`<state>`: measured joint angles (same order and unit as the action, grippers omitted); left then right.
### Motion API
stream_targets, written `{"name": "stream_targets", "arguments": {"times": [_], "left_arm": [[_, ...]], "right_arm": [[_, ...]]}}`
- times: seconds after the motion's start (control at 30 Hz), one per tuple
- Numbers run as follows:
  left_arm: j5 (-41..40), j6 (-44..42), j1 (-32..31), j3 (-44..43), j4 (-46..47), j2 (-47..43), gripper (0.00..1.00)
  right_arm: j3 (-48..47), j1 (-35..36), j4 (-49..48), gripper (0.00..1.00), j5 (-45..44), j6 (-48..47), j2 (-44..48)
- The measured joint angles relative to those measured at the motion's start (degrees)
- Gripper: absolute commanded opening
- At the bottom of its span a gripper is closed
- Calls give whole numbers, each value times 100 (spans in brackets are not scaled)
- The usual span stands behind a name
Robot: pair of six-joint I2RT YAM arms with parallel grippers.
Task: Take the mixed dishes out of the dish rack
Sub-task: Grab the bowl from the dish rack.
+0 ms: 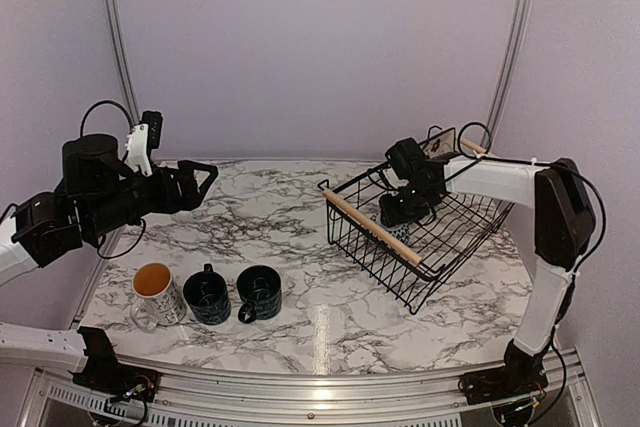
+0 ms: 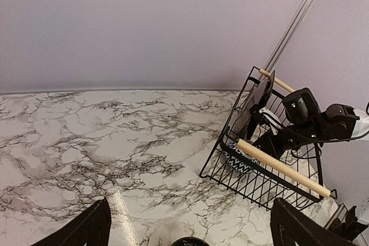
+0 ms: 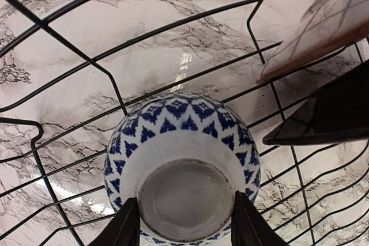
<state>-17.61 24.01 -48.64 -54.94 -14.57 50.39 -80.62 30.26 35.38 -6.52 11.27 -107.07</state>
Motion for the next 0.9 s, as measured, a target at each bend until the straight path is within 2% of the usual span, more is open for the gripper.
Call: {"name": "stream_targets", "arguments": {"times": [0.2,0.5,0.9], "left_arm": [[2,271,0,-107,-42,184,99],[127,730,0,-258,-28,490,99],[868,1222,0,-538,313,1318,99]], "right_arm": [[501,4,-234,30,83,-31,444],[1447,-105,-890,27,284,-33,1600],[2520,-378,-1753,27,328,85,3311]]}}
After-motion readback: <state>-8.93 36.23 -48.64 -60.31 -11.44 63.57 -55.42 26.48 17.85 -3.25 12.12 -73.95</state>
